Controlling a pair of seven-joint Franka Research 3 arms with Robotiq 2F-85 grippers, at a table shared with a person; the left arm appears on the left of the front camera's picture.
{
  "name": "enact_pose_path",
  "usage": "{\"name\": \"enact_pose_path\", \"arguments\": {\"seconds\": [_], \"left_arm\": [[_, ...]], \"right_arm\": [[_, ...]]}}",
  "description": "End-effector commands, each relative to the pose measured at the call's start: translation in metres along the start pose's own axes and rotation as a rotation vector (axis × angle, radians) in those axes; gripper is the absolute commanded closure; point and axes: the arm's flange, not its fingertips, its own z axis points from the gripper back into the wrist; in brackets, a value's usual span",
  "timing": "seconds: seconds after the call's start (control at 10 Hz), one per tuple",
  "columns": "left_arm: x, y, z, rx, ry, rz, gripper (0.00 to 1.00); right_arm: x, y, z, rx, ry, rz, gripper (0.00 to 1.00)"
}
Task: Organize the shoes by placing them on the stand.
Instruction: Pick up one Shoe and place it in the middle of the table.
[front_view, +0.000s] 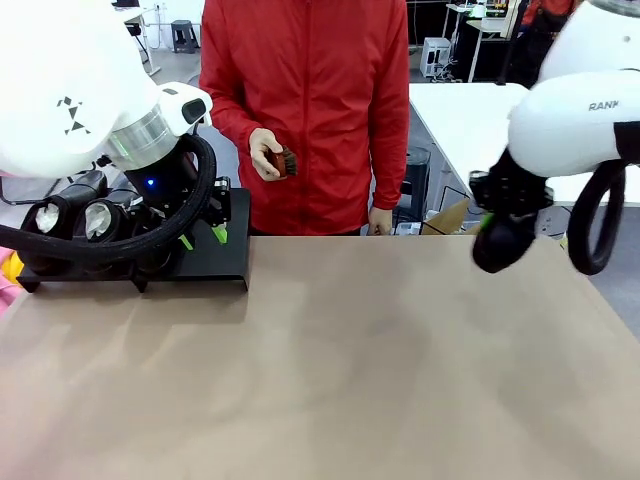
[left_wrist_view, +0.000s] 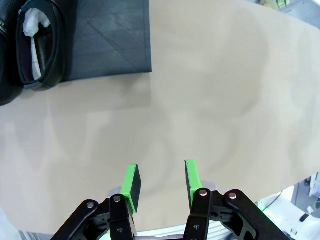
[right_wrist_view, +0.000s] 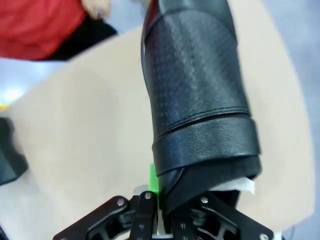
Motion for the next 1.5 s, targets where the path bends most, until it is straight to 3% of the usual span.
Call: {"name": "enact_pose_path", "arguments": {"seconds": [0.0, 0.1, 0.3, 0.7, 1.1, 1.2, 1.4], "left_arm": [[-0.001, 0.002, 0.001, -0.019, -0.006, 0.008, 0.51], [-0.001, 0.002, 0.001, -0.019, -0.006, 0.008, 0.51], [-0.001, 0.002, 0.001, -0.019, -0.006, 0.008, 0.51], [-0.001, 0.002, 0.001, -0.019, -0.006, 0.008, 0.51], [-0.001, 0.002, 0.001, -0.019, -0.006, 0.008, 0.51], [-0.001, 0.002, 0.001, -0.019, -0.006, 0.008, 0.51], [-0.001, 0.002, 0.001, -0.019, -0.006, 0.008, 0.51]], "right_arm": [[-0.058, 0.042, 0.012, 0.057, -0.041, 0.097, 1.0], [-0.092, 0.067, 0.009, 0.052, -0.041, 0.212, 1.0], [-0.141, 0.102, -0.018, 0.007, 0.049, 0.362, 1.0], [-0.182, 0.125, -0.072, -0.058, 0.181, 0.414, 1.0], [-0.192, 0.133, -0.105, -0.084, 0.222, 0.391, 1.0], [-0.188, 0.134, -0.108, -0.089, 0.222, 0.356, 0.97], [-0.187, 0.133, -0.12, -0.112, 0.241, 0.319, 0.68]]}}
